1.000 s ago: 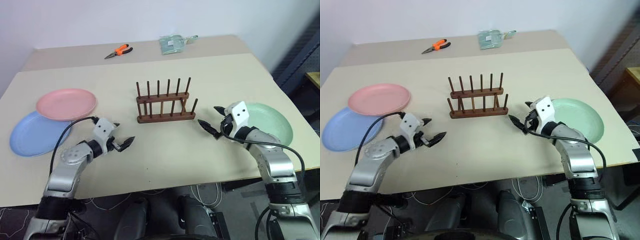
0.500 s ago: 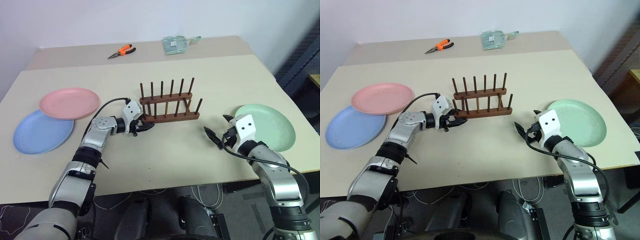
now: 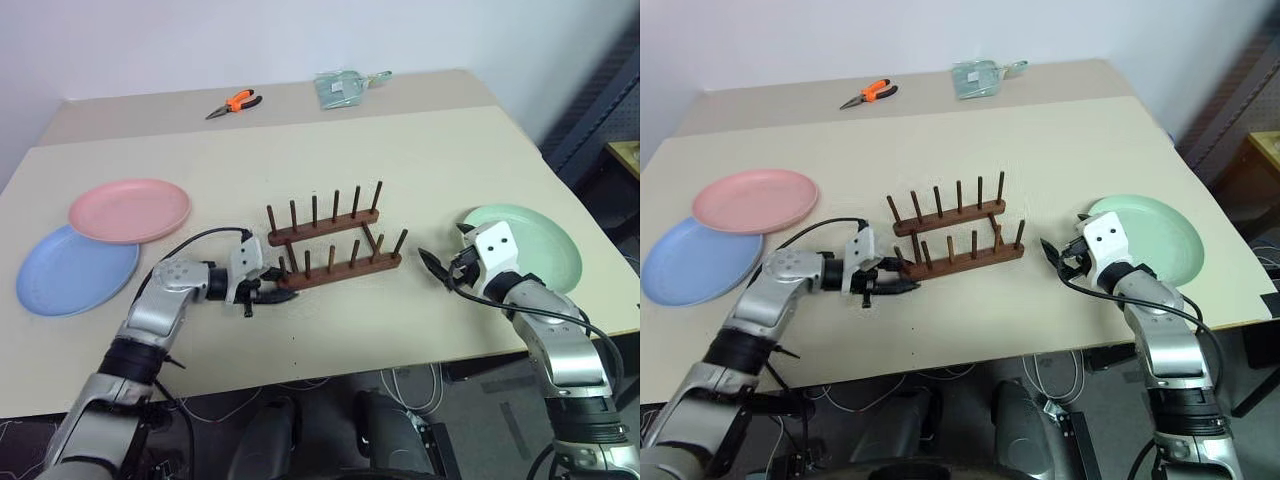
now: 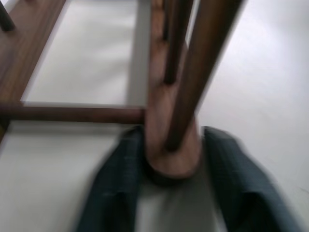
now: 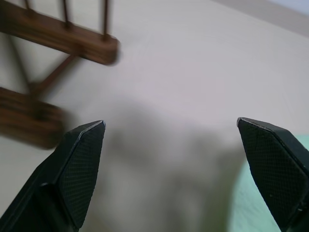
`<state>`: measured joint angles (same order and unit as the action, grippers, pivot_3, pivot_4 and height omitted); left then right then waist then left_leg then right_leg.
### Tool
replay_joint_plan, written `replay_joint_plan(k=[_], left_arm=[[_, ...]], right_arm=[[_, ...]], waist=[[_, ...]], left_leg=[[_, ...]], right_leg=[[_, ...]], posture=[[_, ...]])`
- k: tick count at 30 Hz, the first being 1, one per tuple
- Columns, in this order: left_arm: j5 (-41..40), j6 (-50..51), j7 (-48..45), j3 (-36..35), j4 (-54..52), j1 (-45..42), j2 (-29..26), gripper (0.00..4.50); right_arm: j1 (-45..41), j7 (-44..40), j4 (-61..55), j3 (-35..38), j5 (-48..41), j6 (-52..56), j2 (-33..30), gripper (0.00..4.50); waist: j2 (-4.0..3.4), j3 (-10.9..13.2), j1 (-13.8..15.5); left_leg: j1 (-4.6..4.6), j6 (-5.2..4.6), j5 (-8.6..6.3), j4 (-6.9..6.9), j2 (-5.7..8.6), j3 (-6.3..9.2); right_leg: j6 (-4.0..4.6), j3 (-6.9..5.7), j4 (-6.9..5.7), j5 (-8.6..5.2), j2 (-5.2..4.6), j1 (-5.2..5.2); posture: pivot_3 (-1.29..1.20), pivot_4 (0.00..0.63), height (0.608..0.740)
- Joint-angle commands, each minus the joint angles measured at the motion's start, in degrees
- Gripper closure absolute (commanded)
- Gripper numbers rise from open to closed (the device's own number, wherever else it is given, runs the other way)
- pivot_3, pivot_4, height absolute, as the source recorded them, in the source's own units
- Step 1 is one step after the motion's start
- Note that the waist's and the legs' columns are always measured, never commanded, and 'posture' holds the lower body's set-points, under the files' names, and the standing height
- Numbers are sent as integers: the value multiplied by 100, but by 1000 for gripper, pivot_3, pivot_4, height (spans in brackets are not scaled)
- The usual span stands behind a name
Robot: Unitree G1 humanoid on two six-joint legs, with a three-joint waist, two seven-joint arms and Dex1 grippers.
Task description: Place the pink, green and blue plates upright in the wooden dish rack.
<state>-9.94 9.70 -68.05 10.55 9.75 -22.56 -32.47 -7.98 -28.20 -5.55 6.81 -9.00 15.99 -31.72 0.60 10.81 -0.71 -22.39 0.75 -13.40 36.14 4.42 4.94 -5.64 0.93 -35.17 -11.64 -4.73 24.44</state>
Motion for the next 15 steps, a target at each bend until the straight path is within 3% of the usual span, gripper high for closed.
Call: replay_joint_plan(k=[1,3,6,9,12,15], left_arm=[[303,95,422,-35,-132,169,-170,823],[382,185,560,-94,-234,390,-346,765],[283,466,634,-234,-582,811,-664,737],[-90,982,619,-428,-1244,1331,-917,1611],[-364,1395,691,-425,-1974,1724,-958,3094],[-604,1904,926,-325,-2458,1837,-750,4473]], right_arm=[[-85,-118,89,200,51,-196,-230,0],[50,-337,46,249,-5,-226,-392,264],[321,-758,-246,350,-285,-114,-588,1339],[620,-1113,-814,295,-581,135,-698,2951],[814,-1358,-1461,38,-857,531,-657,4499],[823,-1360,-1718,-354,-778,746,-559,4500]], waist=[[0,0,16],[-1,-1,8],[-1,-2,-29],[-5,-4,-64],[-7,-5,-71],[-6,-5,-13]], left_leg=[[0,0,0,1,0,-1],[0,0,0,1,0,0],[3,0,0,-4,-3,-1],[10,-3,-2,-11,-20,-5],[15,-7,-5,-11,-31,-7],[12,-7,-5,-6,-29,-8]], right_leg=[[0,0,0,0,-1,0],[1,0,0,0,0,-1],[0,1,0,0,1,-1],[9,7,-2,-6,6,0],[14,8,-6,-14,9,0],[8,7,-1,-22,6,-1]], posture=[[0,150,739],[0,150,739],[0,150,739],[0,150,739],[0,150,739],[0,150,739]])
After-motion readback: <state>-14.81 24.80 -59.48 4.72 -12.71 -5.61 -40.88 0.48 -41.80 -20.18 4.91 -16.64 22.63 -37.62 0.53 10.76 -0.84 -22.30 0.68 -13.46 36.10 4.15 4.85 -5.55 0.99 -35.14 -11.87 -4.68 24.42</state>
